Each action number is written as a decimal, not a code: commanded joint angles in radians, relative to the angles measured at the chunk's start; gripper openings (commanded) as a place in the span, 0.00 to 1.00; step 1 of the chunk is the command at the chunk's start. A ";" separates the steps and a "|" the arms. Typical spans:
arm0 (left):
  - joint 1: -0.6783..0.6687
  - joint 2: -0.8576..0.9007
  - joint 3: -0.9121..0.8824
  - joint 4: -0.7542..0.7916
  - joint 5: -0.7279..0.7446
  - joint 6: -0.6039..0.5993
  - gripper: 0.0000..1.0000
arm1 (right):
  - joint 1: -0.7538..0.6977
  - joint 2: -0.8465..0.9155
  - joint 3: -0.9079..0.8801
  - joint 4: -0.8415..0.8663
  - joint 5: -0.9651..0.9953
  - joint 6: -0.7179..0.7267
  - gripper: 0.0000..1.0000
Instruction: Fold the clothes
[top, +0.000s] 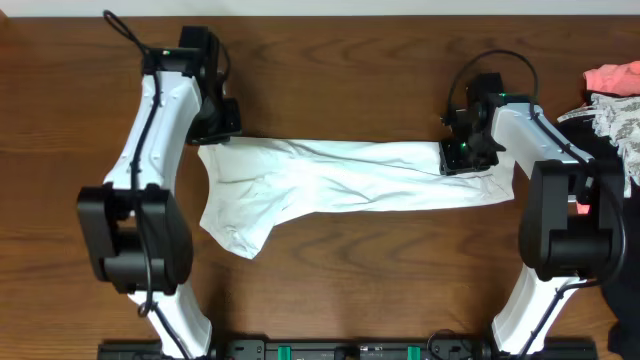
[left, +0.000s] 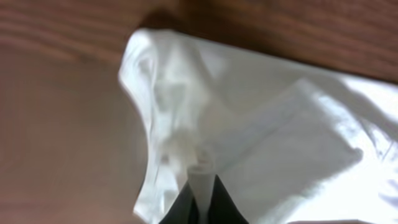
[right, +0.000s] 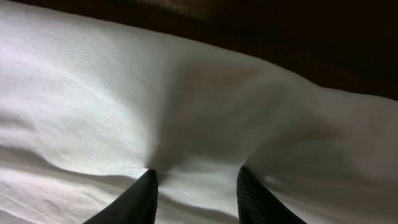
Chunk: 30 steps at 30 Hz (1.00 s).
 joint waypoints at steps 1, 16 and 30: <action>0.000 0.011 0.005 -0.046 -0.015 -0.031 0.06 | 0.001 0.008 -0.023 -0.010 0.006 0.005 0.40; -0.003 0.011 -0.019 -0.175 -0.004 -0.051 0.06 | -0.001 0.008 -0.024 -0.018 0.010 0.005 0.41; -0.003 0.011 -0.293 -0.068 -0.003 -0.076 0.06 | -0.001 0.008 -0.024 -0.024 0.044 0.005 0.43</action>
